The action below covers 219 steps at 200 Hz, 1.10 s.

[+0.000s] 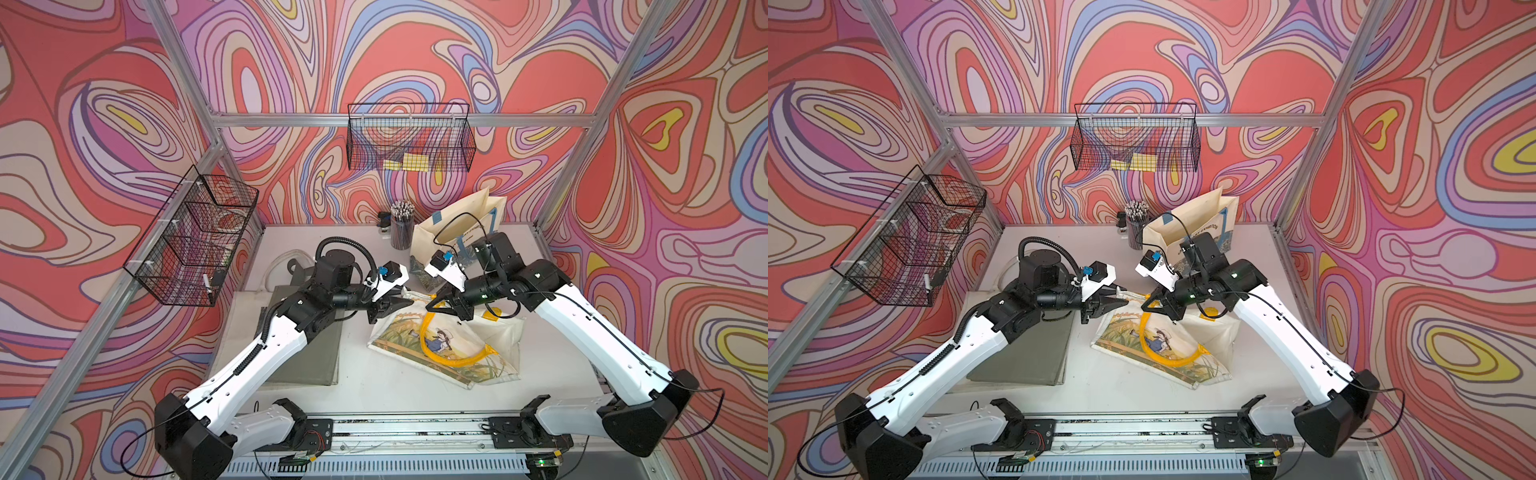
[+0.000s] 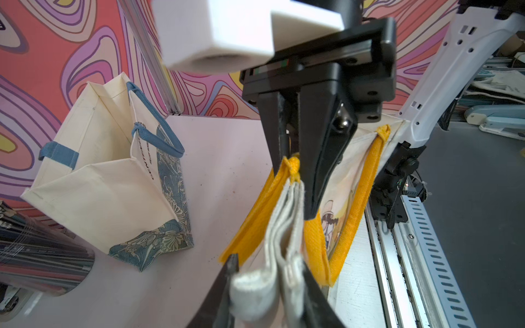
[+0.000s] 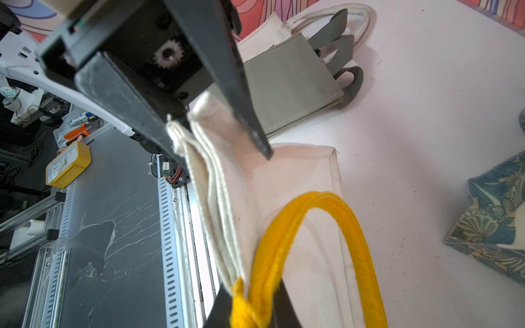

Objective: Put away the canvas bag
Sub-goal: Press the canvas bag.

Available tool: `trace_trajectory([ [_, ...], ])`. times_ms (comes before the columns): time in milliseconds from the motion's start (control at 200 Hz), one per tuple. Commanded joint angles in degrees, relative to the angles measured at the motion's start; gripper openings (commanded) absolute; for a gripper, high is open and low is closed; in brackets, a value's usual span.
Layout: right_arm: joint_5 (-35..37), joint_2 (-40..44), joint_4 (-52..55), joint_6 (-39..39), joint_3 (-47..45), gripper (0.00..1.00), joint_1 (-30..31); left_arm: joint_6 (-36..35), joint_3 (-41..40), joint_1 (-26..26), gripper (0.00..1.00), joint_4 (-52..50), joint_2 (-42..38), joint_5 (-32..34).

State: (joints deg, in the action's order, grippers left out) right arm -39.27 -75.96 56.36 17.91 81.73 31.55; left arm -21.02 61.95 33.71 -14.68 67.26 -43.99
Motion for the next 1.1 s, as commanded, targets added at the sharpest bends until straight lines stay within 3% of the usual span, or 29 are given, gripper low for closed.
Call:
trace_trajectory([
  [0,-1.25,0.83,-5.17,-0.35,0.35,0.04,0.27,-3.69,1.94,0.21,0.12,-4.69,1.52,-2.4],
  [70,-1.05,0.82,-5.86,-1.14,-0.65,0.06,0.27,-4.96,2.18,0.2,0.0,-5.66,2.29,-2.26],
  [115,-1.01,0.76,-6.07,-1.38,-1.26,0.09,0.27,-5.34,2.04,0.21,0.0,-5.63,2.43,-1.99],
  [200,-0.68,0.58,-5.94,-2.0,-1.84,0.24,0.27,-4.91,0.82,0.22,0.0,-3.25,1.81,-0.91],
  [275,0.25,0.56,-4.9,-2.14,-1.99,0.44,0.27,-5.32,-0.23,0.21,0.0,-1.26,0.34,0.75],
  [411,3.39,0.76,-0.64,-2.34,-2.02,0.61,0.27,-7.56,-0.81,0.21,0.0,-0.79,-3.12,4.23],
  [746,8.3,6.33,2.17,-3.06,-4.93,0.78,0.27,-10.88,2.46,-2.82,0.0,-6.67,-8.84,2.77],
  [1092,3.25,7.67,2.18,-5.78,-6.57,0.79,0.27,-11.05,3.48,-8.01,0.0,-8.83,-11.1,1.97],
])
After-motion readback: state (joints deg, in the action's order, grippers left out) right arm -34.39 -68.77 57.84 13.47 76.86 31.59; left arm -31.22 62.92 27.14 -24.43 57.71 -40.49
